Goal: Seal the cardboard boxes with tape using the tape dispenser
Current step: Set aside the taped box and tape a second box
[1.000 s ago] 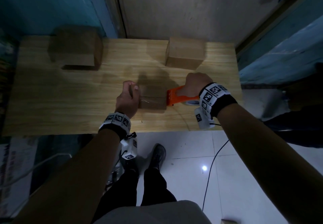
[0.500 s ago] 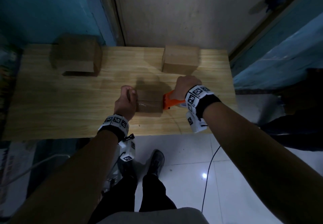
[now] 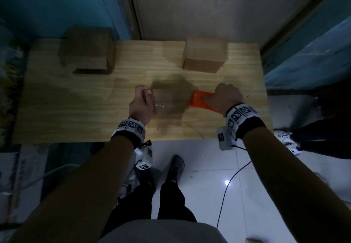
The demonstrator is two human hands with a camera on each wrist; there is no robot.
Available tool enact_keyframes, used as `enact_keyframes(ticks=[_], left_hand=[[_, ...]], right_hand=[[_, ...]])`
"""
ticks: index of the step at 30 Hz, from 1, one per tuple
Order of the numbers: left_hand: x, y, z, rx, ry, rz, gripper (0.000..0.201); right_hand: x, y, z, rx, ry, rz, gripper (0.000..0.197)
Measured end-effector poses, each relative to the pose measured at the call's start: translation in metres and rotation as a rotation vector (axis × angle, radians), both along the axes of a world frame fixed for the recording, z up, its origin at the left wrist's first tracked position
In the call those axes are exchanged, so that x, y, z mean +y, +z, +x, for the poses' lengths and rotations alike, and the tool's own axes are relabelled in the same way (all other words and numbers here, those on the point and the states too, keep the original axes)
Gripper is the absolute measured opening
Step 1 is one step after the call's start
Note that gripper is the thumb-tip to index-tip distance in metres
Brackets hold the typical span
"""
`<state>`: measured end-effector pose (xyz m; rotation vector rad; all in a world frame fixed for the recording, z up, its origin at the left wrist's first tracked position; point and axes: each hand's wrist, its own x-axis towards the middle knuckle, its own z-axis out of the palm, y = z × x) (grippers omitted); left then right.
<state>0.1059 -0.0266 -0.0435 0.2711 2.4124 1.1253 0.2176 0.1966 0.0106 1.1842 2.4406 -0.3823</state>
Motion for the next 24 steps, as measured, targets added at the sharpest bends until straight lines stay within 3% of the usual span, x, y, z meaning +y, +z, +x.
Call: enact_keyframes(ticks=[9, 14, 20, 22, 24], left_hand=[[-0.001, -0.001, -0.001, -0.015, -0.006, -0.002, 0.019], [-0.003, 0.000, -0.002, -0.037, 0.000, 0.013, 0.020], [-0.005, 0.001, -0.001, -0.017, -0.006, 0.030, 0.021], [-0.006, 0.000, 0.000, -0.019, -0.010, 0.044, 0.022], [-0.006, -0.001, 0.001, -0.015, -0.012, 0.054, 0.022]], right_hand=[[-0.004, -0.021, 0.019, 0.211, -0.048, -0.031, 0.069], [-0.016, -0.032, 0.029, 0.311, 0.079, -0.041, 0.046], [-0.025, -0.075, 0.036, 0.095, 0.271, -0.024, 0.046], [-0.026, -0.074, 0.035, 0.116, 0.248, -0.016, 0.046], [-0.028, -0.067, 0.034, 0.260, 0.159, 0.007, 0.052]])
